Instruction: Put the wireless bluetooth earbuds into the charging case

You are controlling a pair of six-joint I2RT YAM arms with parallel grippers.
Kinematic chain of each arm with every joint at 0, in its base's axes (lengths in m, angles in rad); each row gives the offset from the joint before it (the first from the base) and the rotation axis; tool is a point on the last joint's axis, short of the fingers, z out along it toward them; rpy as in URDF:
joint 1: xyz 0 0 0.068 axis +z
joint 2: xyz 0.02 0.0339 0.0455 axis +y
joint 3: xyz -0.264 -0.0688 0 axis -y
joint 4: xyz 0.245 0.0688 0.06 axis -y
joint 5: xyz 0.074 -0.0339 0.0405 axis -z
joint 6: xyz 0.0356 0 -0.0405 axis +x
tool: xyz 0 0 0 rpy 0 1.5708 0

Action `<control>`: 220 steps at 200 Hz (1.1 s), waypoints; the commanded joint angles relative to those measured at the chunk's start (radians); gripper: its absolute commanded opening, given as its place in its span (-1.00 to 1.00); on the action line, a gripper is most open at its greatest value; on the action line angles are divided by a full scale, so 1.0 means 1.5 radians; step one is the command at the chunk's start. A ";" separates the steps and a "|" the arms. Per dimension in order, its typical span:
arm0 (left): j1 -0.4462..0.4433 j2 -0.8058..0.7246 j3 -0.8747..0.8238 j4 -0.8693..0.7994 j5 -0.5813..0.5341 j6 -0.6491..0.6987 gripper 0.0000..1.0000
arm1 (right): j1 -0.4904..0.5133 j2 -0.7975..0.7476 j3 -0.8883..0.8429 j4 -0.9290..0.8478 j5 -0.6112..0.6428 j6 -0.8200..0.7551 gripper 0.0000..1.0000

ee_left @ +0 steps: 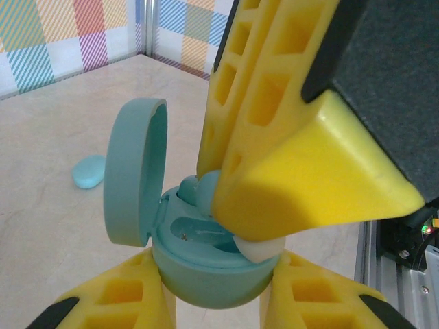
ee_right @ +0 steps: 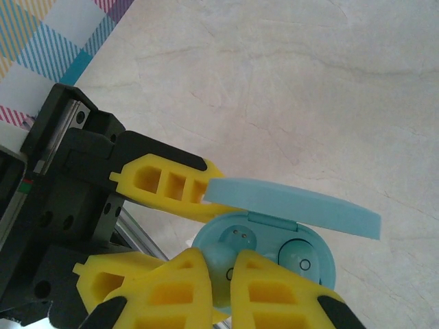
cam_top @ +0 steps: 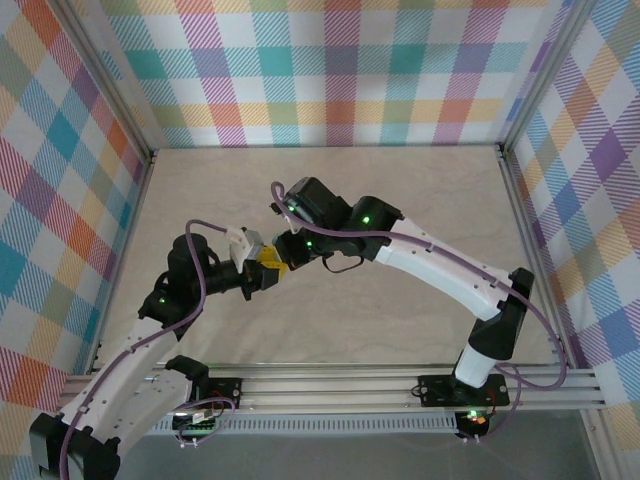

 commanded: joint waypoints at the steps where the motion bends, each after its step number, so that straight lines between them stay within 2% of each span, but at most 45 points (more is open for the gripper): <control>1: 0.005 -0.006 0.002 0.034 0.003 0.000 -0.73 | 0.005 0.002 0.009 -0.035 0.025 -0.004 -0.79; 49: 0.005 -0.011 -0.003 0.036 0.006 -0.001 -0.73 | 0.000 0.013 0.040 -0.043 0.051 -0.018 -0.79; 161: 0.005 -0.030 -0.014 0.033 -0.001 -0.004 -0.73 | 0.000 0.036 0.050 -0.043 0.005 -0.007 -0.75; 220: 0.005 -0.018 -0.012 0.040 0.004 -0.006 -0.73 | 0.002 0.034 0.056 -0.069 -0.009 -0.007 -0.48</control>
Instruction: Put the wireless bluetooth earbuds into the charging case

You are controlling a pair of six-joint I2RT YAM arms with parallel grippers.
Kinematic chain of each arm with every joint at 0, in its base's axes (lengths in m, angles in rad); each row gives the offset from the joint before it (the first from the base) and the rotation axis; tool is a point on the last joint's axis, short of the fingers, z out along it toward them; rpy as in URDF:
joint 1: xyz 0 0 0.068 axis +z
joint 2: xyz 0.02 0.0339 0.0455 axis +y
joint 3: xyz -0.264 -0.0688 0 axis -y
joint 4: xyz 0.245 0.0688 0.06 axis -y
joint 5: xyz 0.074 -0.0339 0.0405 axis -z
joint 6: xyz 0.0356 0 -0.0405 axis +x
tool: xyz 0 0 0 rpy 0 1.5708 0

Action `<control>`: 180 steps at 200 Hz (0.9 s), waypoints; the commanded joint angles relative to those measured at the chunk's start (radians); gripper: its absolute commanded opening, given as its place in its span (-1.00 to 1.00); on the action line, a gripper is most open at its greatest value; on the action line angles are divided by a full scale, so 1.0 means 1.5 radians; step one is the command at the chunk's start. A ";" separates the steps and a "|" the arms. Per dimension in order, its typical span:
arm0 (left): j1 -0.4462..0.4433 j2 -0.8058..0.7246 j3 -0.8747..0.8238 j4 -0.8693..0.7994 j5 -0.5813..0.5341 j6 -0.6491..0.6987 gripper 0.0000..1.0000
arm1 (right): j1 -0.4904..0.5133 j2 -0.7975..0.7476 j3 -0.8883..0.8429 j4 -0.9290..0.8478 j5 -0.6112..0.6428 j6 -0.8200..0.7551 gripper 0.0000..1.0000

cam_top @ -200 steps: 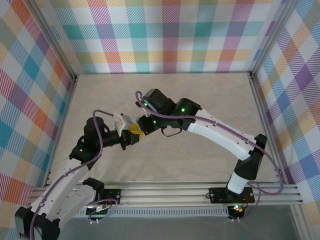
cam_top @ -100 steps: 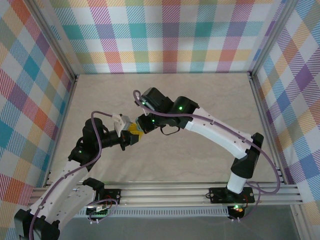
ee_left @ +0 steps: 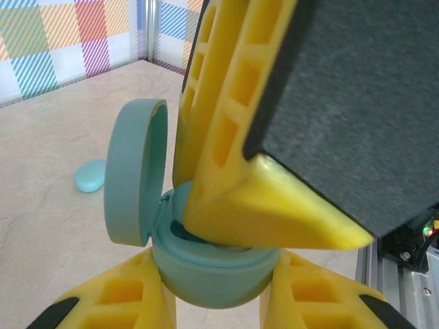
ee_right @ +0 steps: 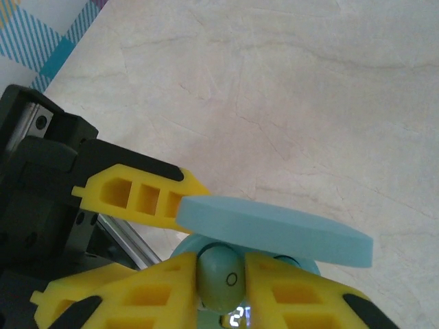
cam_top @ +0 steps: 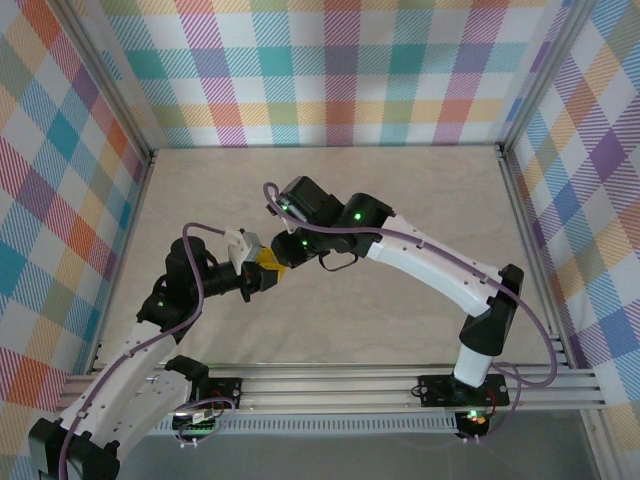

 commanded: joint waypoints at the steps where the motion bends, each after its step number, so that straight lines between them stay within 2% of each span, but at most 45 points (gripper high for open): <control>1: 0.005 -0.001 -0.001 0.034 0.007 -0.003 -0.73 | 0.002 -0.002 0.017 -0.033 -0.014 0.005 -0.47; 59: 0.005 -0.003 -0.002 0.033 0.007 -0.005 -0.73 | 0.002 -0.022 0.023 -0.019 -0.011 0.012 -0.34; 108: 0.005 -0.005 0.000 0.031 0.008 -0.006 -0.73 | -0.006 -0.030 0.031 -0.021 -0.015 0.017 -0.30; 144: 0.005 -0.002 0.002 0.032 0.010 -0.004 -0.73 | -0.038 -0.079 0.029 -0.013 -0.001 -0.001 -0.29; 180: 0.005 -0.004 0.004 0.032 0.026 -0.001 -0.72 | -0.101 -0.142 -0.037 0.058 -0.046 -0.005 -0.31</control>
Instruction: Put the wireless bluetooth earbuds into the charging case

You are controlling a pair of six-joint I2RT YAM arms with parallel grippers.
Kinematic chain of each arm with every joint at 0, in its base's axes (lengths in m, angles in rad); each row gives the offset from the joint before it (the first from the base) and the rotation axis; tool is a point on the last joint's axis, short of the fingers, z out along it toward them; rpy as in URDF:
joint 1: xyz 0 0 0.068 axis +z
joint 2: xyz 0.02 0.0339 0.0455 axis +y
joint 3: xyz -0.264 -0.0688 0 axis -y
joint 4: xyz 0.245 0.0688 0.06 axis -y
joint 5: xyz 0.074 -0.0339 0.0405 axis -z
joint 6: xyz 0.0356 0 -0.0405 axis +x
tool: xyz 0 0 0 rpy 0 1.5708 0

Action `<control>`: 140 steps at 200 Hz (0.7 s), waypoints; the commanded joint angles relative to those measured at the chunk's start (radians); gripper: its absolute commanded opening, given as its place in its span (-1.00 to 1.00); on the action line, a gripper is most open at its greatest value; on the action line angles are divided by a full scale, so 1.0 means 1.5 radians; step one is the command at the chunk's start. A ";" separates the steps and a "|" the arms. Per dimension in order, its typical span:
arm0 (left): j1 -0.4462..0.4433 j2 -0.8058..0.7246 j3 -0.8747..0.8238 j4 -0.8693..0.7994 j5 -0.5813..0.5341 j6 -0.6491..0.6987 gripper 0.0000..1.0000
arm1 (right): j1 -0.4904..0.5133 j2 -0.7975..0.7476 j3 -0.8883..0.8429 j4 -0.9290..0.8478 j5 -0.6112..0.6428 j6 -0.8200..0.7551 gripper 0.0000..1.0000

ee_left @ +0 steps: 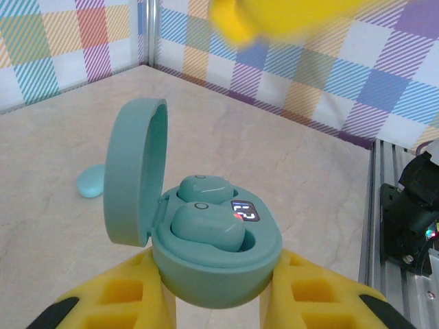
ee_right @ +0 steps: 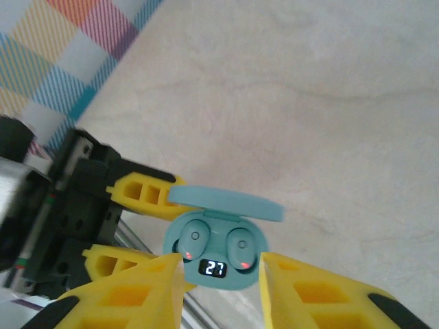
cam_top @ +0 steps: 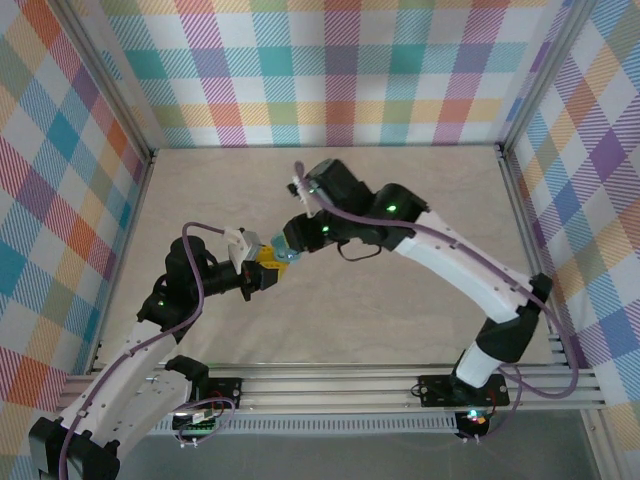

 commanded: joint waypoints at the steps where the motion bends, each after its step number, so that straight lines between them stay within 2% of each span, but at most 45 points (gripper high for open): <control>1: 0.005 -0.005 0.004 0.020 0.027 -0.001 -0.72 | -0.043 -0.055 -0.036 0.050 -0.036 -0.013 -0.30; 37: 0.004 -0.003 0.010 0.020 0.069 0.011 -0.69 | -0.116 -0.040 -0.049 0.072 -0.113 -0.023 -0.30; 62: 0.003 -0.003 0.017 0.023 0.091 0.014 -0.69 | -0.120 -0.010 -0.049 0.099 -0.163 -0.026 -0.28; 96: 0.003 0.002 0.022 0.022 0.090 0.009 -0.69 | -0.120 0.022 -0.075 0.151 -0.281 0.012 -0.26; 140: 0.003 0.005 0.026 0.025 0.064 0.008 -0.70 | -0.120 -0.009 -0.157 0.180 -0.350 0.040 -0.26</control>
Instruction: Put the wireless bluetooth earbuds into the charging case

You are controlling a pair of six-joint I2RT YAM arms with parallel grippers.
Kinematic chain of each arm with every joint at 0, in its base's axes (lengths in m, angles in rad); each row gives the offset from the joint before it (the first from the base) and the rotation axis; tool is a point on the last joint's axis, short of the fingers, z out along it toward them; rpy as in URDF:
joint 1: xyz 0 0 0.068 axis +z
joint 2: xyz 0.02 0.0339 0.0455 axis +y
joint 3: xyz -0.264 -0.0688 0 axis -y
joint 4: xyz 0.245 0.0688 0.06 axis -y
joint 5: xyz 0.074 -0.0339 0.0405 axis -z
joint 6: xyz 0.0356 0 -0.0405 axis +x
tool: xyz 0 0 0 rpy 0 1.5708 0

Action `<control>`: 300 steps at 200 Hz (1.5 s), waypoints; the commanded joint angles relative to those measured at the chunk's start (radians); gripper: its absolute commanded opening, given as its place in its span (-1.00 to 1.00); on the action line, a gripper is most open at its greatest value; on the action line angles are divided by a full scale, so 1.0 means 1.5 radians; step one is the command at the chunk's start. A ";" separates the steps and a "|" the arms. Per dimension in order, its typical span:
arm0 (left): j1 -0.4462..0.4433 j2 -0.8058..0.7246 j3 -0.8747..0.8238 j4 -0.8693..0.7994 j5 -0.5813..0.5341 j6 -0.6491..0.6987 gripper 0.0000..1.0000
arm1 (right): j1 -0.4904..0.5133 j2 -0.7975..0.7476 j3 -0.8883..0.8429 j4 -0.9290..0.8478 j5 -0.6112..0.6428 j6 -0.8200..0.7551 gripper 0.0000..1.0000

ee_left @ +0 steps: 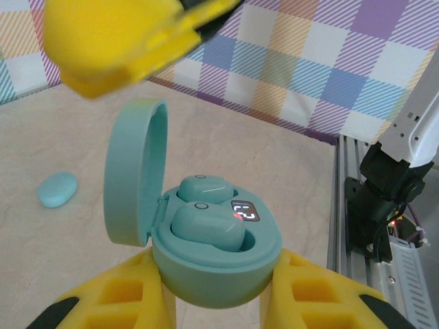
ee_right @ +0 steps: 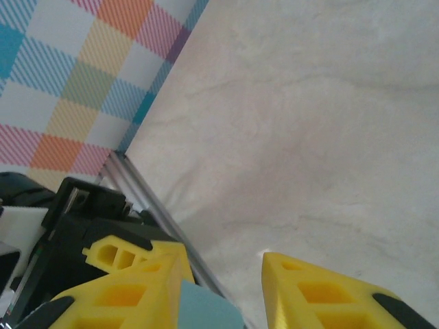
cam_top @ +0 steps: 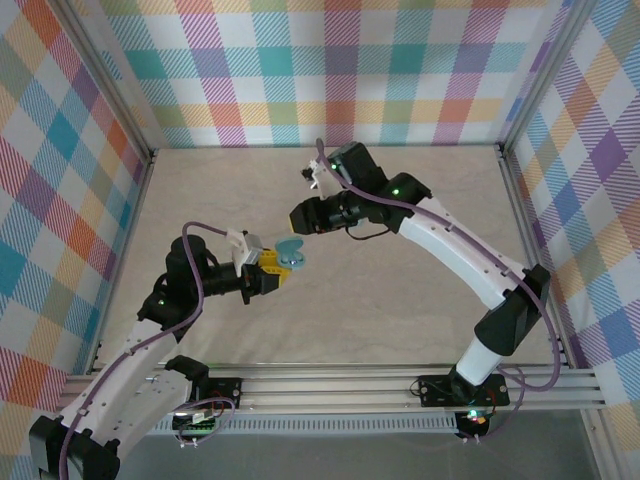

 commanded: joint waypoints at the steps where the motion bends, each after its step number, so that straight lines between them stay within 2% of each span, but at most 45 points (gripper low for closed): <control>1: 0.003 -0.001 0.022 0.025 -0.005 0.005 -0.70 | 0.003 -0.035 -0.040 0.038 -0.075 0.025 -0.26; 27: 0.003 0.009 0.024 0.036 -0.016 -0.001 -0.70 | 0.003 -0.071 -0.089 0.041 -0.094 0.025 -0.28; 69: 0.003 0.020 0.018 0.064 -0.025 -0.023 -0.71 | -0.011 -0.147 -0.146 0.044 -0.053 0.018 -0.30; 91: 0.003 0.019 0.017 0.076 -0.029 -0.035 -0.71 | -0.035 -0.177 -0.186 0.078 -0.050 0.068 -0.11; 124: 0.003 0.019 0.018 0.103 -0.027 -0.061 -0.71 | -0.072 -0.209 -0.303 0.250 -0.145 0.221 0.05; 158: 0.002 0.023 0.023 0.122 -0.021 -0.075 -0.71 | -0.074 -0.202 -0.376 0.423 -0.227 0.351 0.08; 215: -0.002 0.032 0.032 0.148 -0.011 -0.094 -0.71 | -0.074 -0.188 -0.414 0.554 -0.259 0.442 0.14; 300: -0.011 0.052 0.050 0.170 0.000 -0.093 -0.71 | -0.071 -0.146 -0.401 0.564 -0.278 0.471 0.18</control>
